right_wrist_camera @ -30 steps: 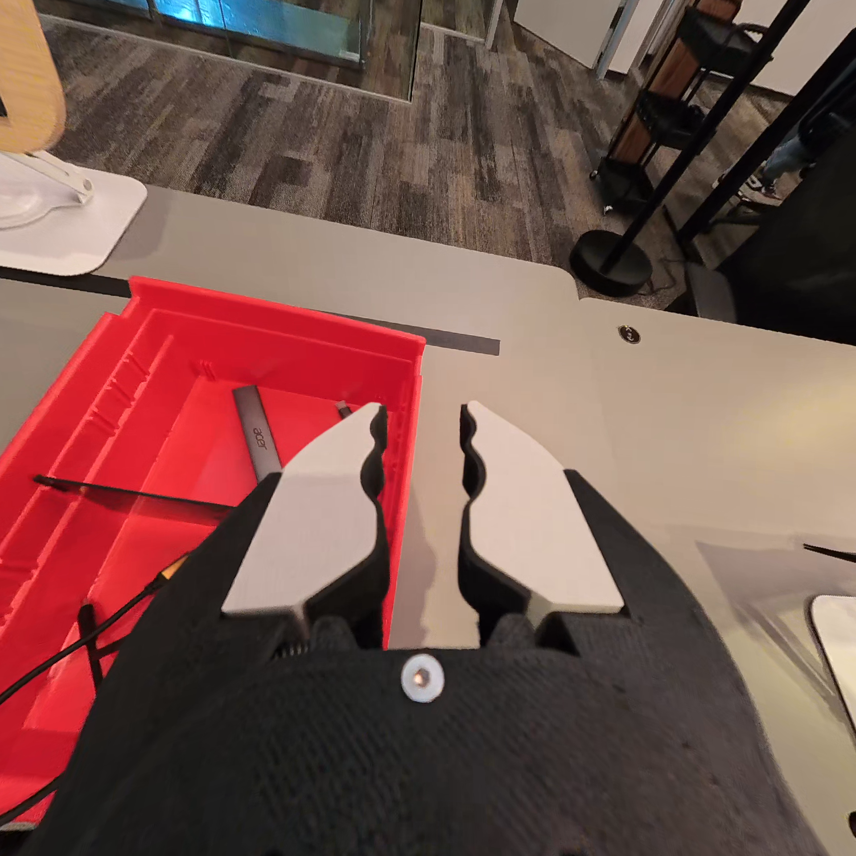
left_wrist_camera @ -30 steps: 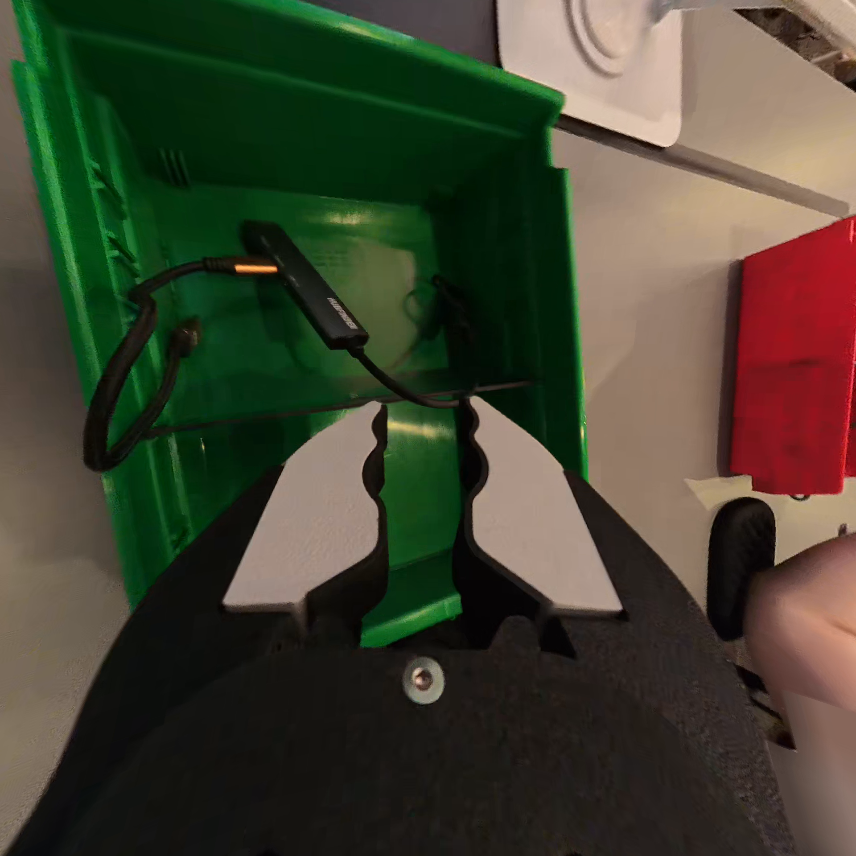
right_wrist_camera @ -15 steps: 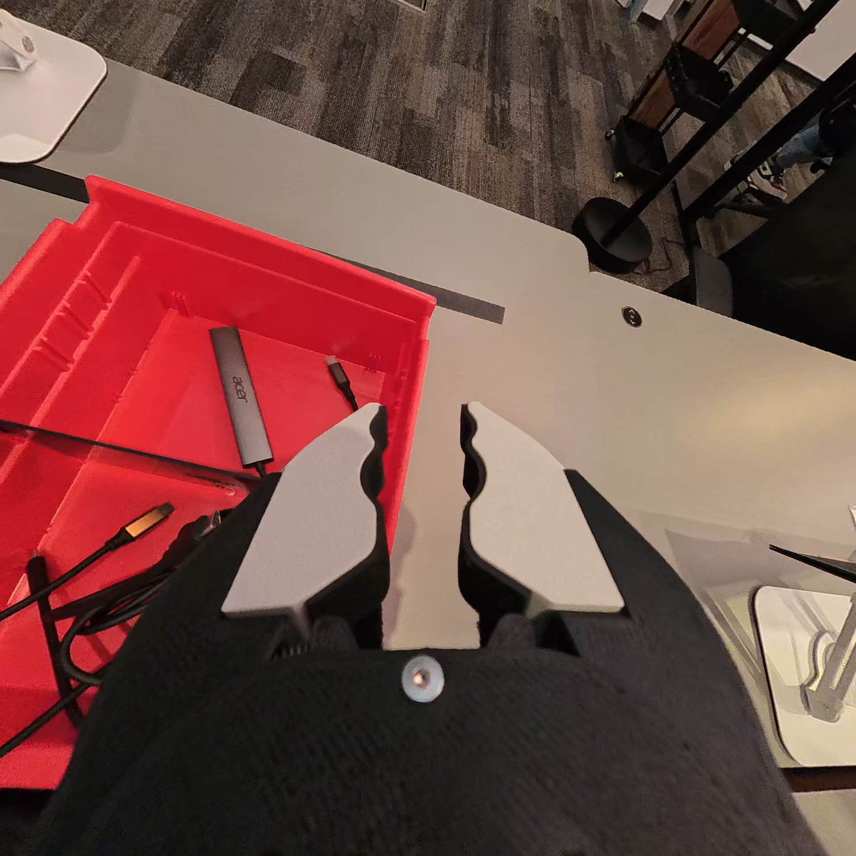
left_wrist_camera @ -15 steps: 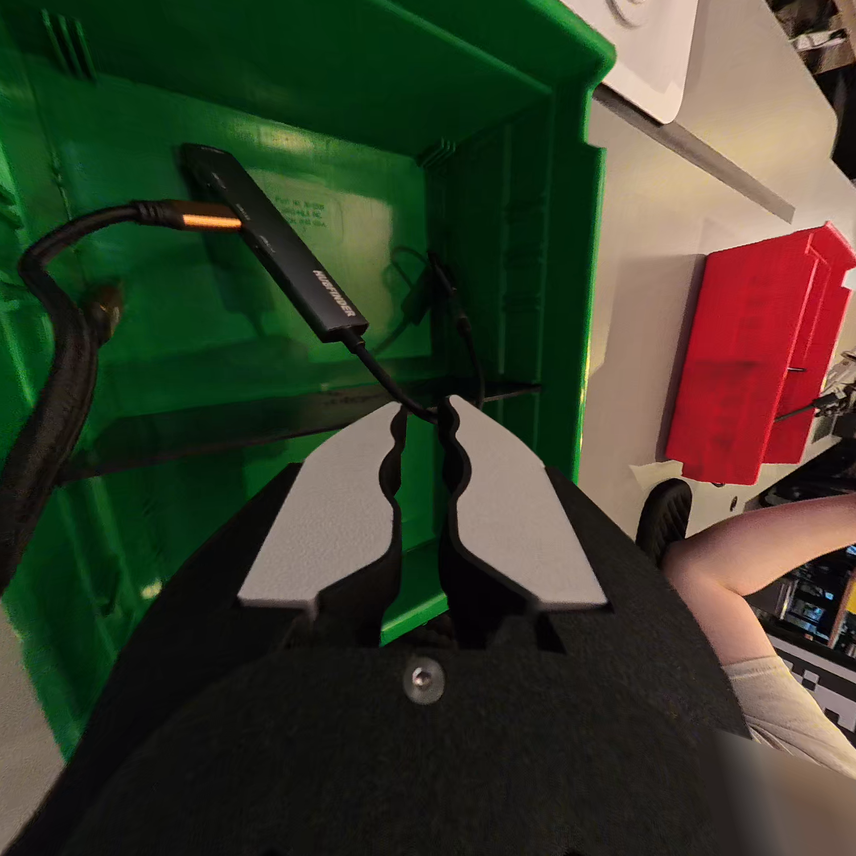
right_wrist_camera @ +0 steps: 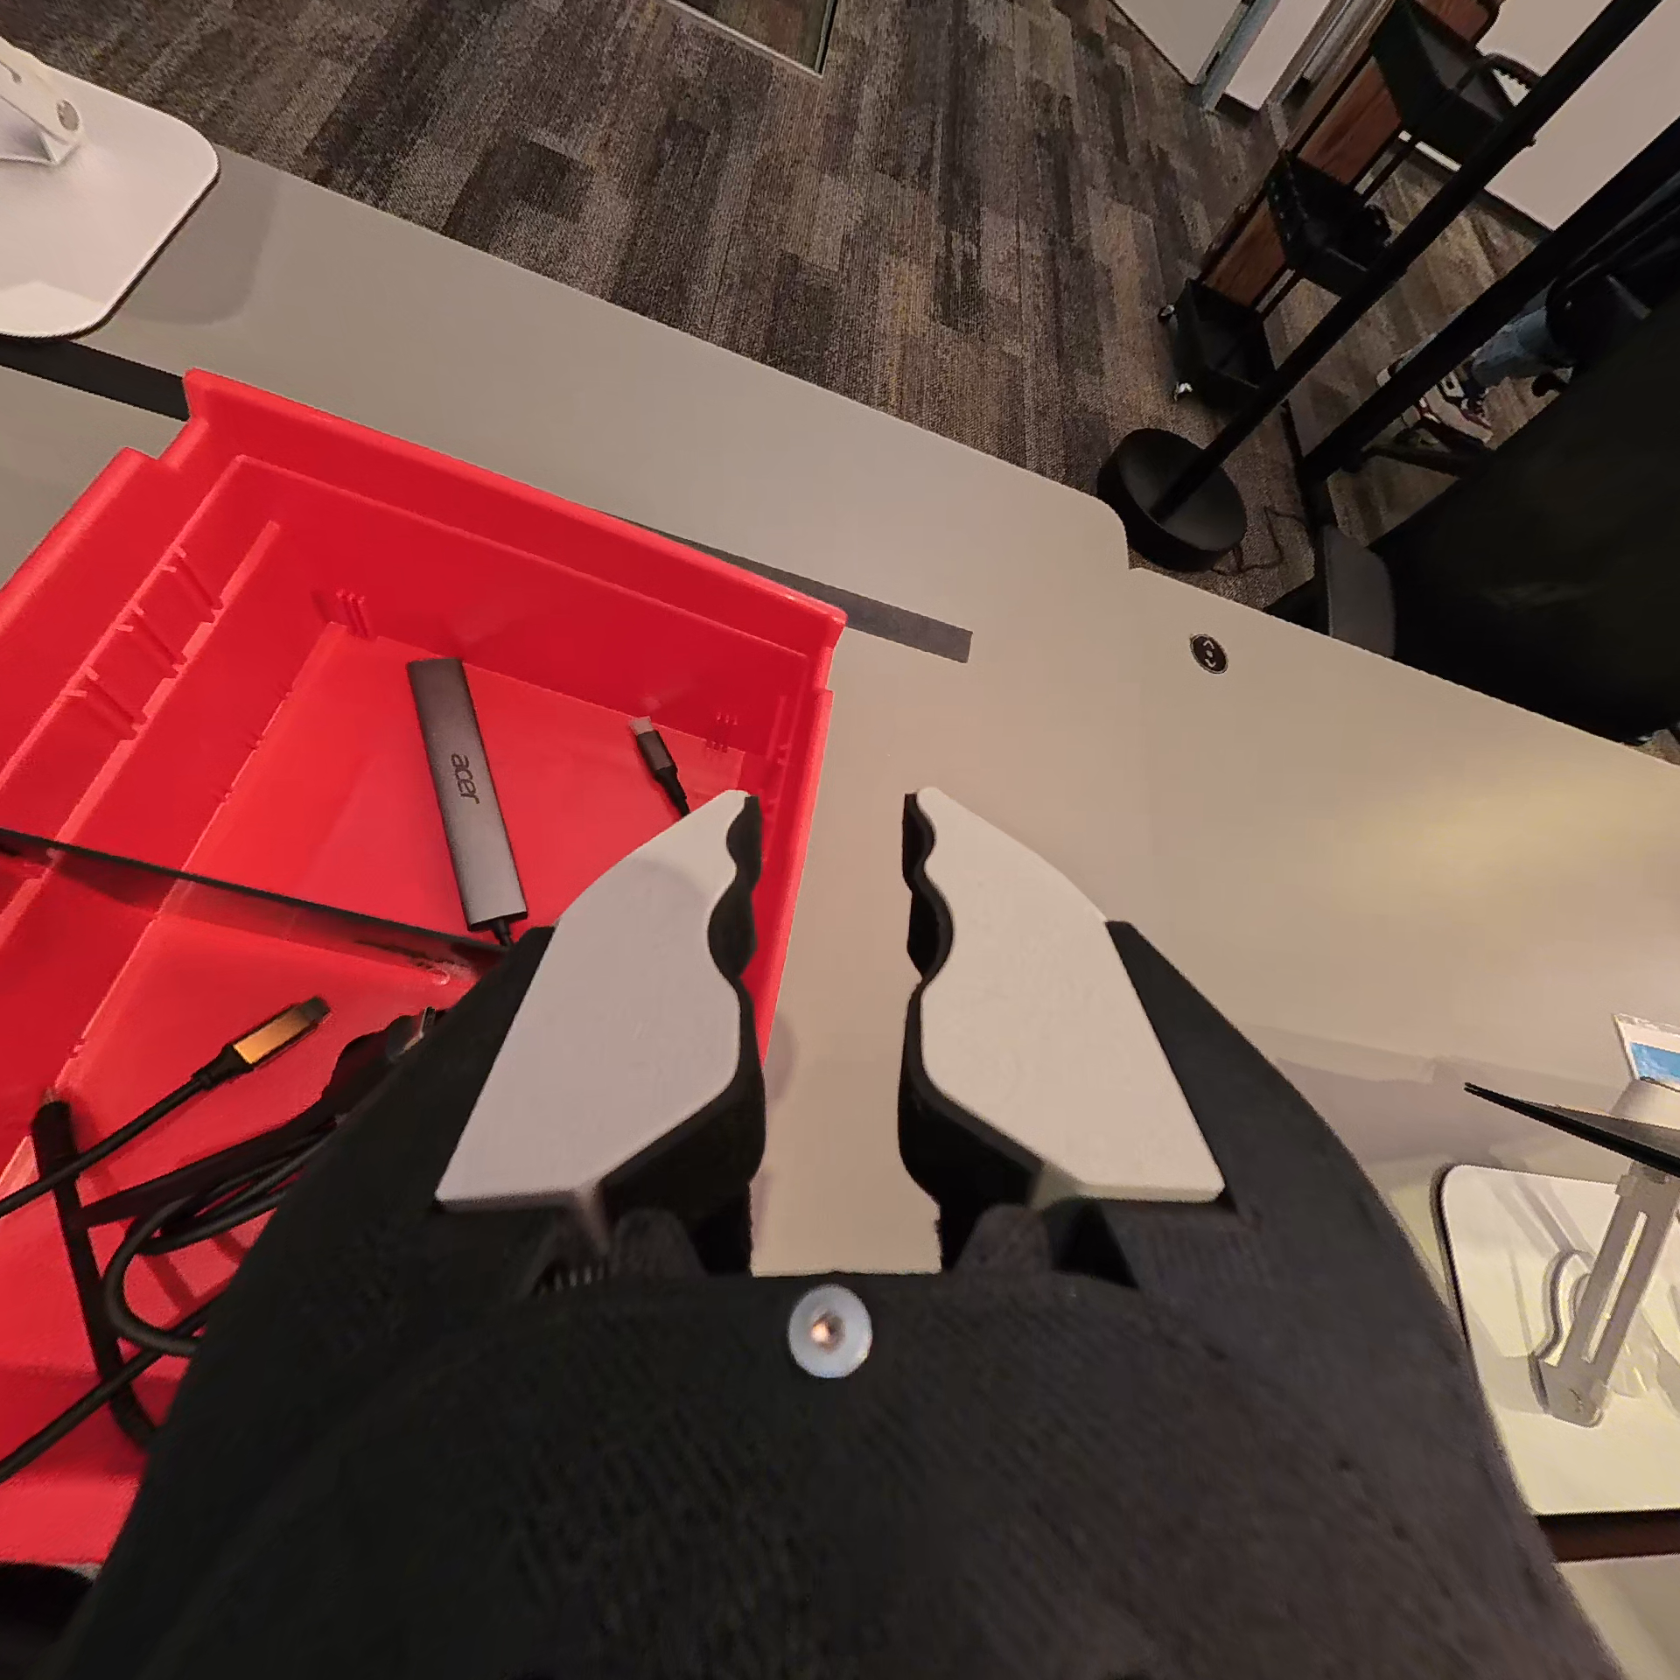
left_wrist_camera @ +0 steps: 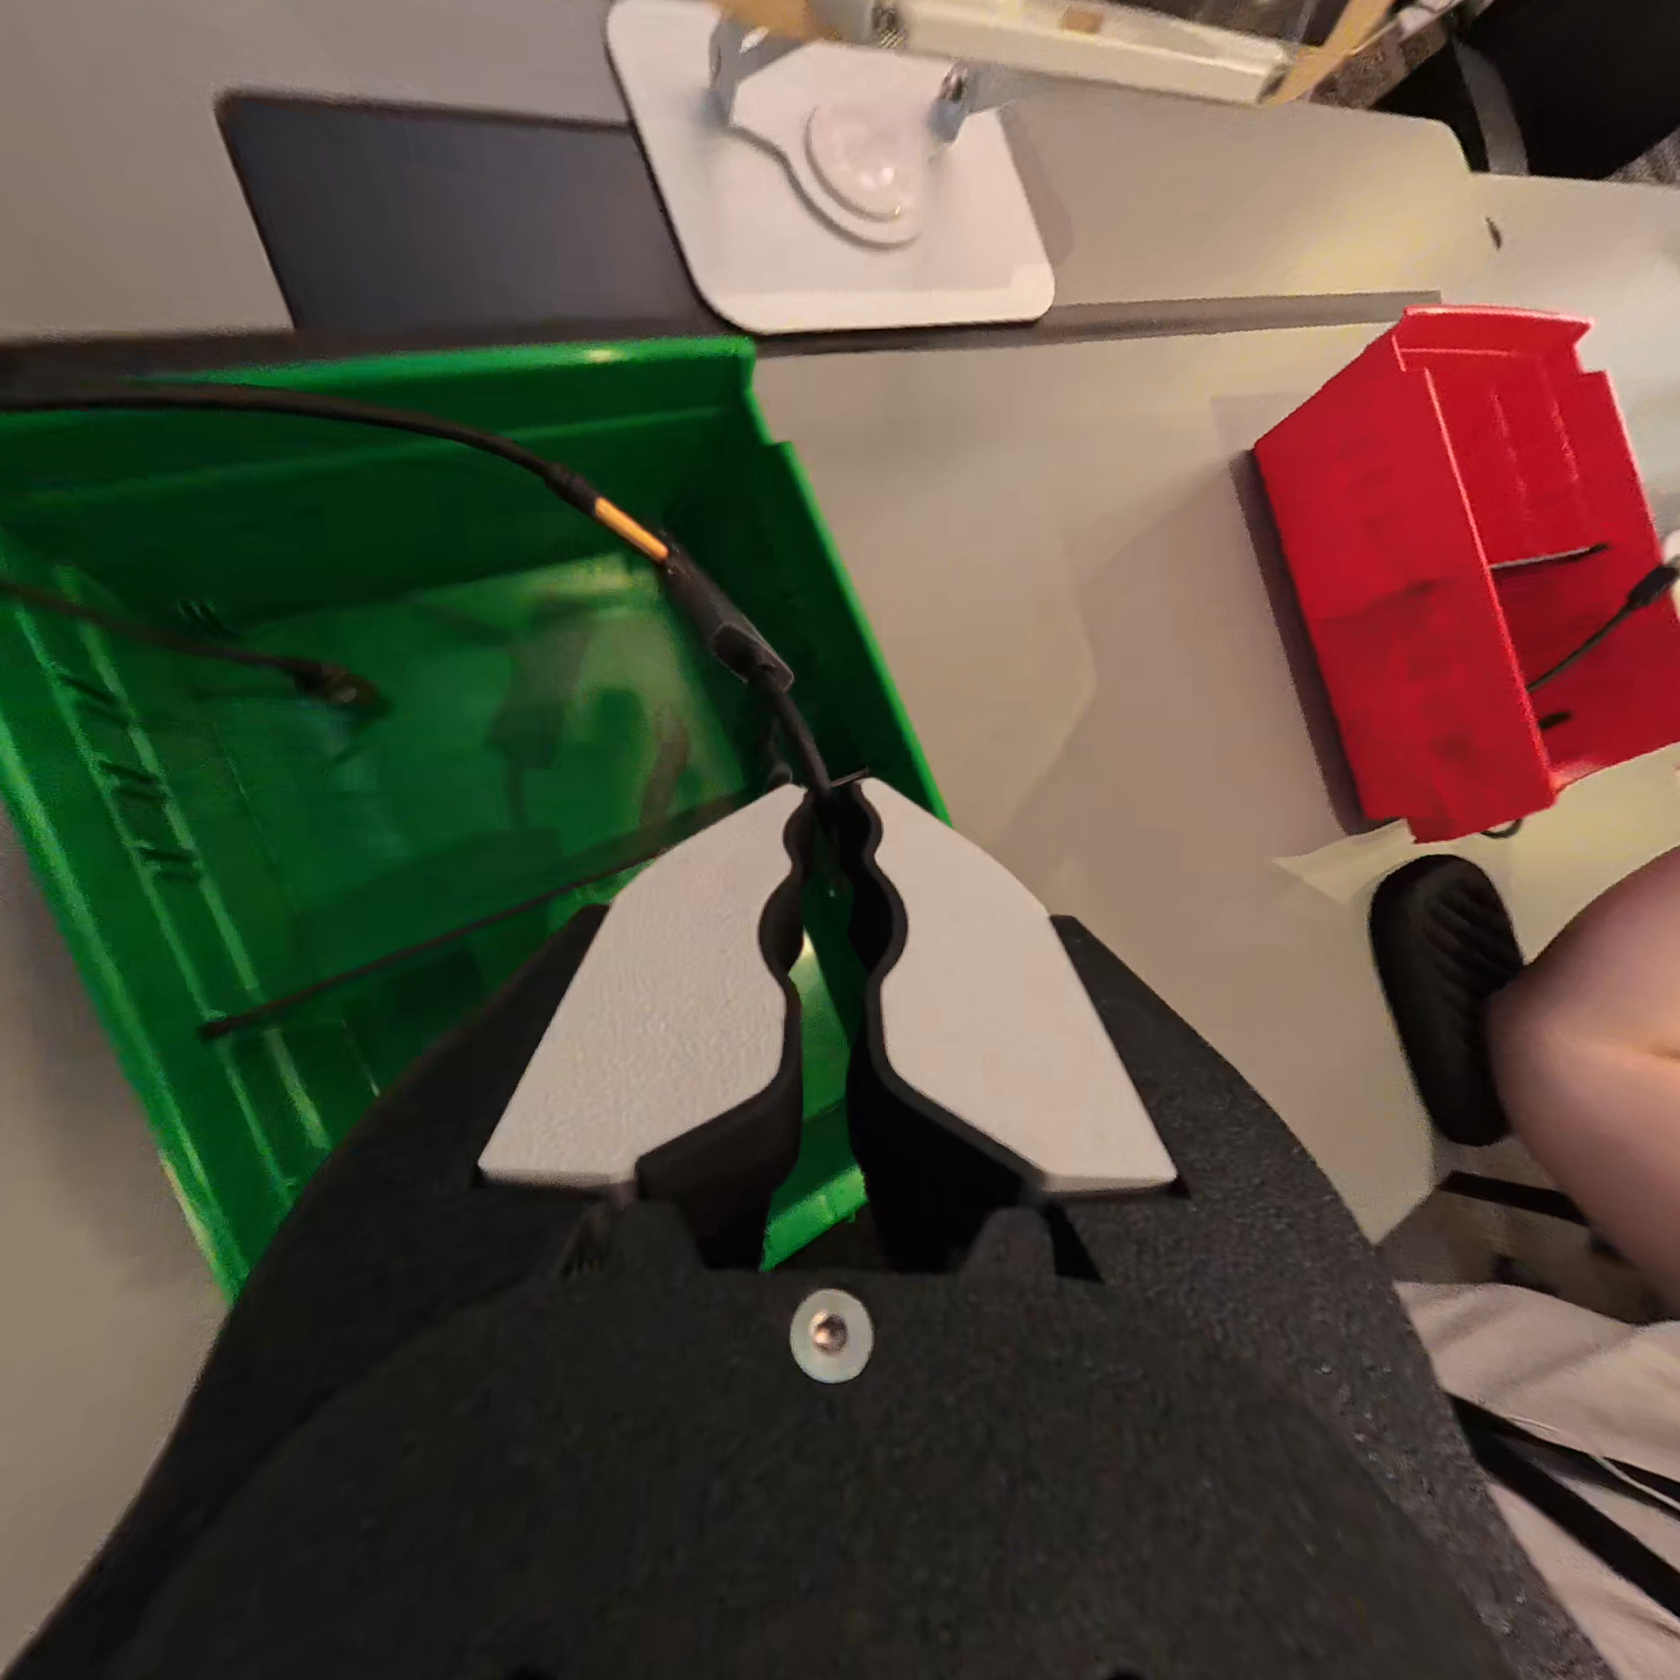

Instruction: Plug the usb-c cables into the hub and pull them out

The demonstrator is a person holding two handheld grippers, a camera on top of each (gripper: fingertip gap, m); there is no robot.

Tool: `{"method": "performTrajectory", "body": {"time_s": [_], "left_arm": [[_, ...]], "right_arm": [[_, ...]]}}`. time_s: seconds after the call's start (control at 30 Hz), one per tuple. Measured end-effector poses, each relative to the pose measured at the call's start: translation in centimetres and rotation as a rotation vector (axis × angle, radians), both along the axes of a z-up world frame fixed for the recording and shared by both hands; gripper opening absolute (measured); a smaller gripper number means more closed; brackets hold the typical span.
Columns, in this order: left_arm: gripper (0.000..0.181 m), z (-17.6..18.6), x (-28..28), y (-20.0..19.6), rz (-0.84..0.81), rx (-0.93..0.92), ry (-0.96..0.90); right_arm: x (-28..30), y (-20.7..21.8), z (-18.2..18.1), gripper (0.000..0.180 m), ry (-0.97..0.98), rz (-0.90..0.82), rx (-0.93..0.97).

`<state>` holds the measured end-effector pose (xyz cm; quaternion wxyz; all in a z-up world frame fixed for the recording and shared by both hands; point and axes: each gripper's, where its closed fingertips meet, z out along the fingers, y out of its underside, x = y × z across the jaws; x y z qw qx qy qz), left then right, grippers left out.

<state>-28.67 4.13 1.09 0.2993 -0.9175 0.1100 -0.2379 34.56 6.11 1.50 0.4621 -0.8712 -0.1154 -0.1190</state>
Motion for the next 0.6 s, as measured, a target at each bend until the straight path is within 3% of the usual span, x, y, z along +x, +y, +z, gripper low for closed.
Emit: {"method": "performTrajectory", "body": {"time_s": [0.23,0.4,0.5,0.6], "left_arm": [[0.003,5.3,3.2,-1.8,-0.140,0.276,0.114],[0.003,7.4,5.3,-2.9,-0.200,0.380,0.148],[0.003,9.0,7.1,-4.1,-0.258,0.456,0.155],[0.003,10.2,8.9,-5.1,-0.311,0.528,0.166]], "right_arm": [[-1.5,0.6,0.8,0.031,-0.054,0.047,0.018],[-7.8,1.8,5.2,0.030,-0.027,0.227,0.204],[-16.2,1.3,8.8,0.031,0.045,0.517,0.369],[-27.0,-2.8,10.2,0.027,0.198,0.994,0.432]]}}
